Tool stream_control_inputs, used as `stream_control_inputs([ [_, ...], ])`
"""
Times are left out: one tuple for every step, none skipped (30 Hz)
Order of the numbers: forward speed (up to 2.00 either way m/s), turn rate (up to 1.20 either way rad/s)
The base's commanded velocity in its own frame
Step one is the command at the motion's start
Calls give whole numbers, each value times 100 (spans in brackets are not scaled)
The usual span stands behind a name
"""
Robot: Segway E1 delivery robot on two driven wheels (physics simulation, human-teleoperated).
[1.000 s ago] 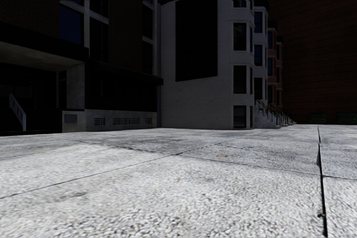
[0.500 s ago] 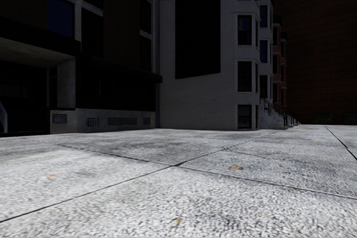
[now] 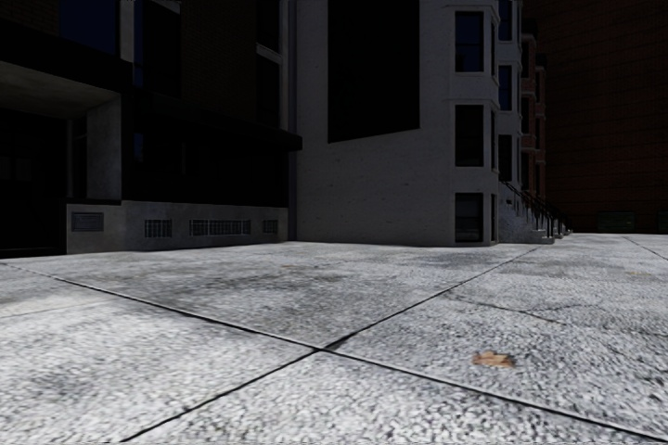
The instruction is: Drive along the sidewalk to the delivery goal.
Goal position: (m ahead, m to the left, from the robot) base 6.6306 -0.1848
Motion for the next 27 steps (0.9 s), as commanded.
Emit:
stream_control_inputs([
  [200, 0],
  [200, 0],
  [200, 0],
  [200, 0],
  [200, 0],
  [200, 0],
  [200, 0],
  [200, 0],
  [200, 0],
  [200, 0],
  [200, 0],
  [200, 0],
  [200, 0],
  [200, 0],
  [200, 0],
  [200, 0],
  [200, 0],
  [200, 0],
  [200, 0],
  [200, 0],
  [200, 0],
  [200, 0],
  [200, 0],
  [200, 0],
  [200, 0],
  [200, 0],
  [200, 0],
])
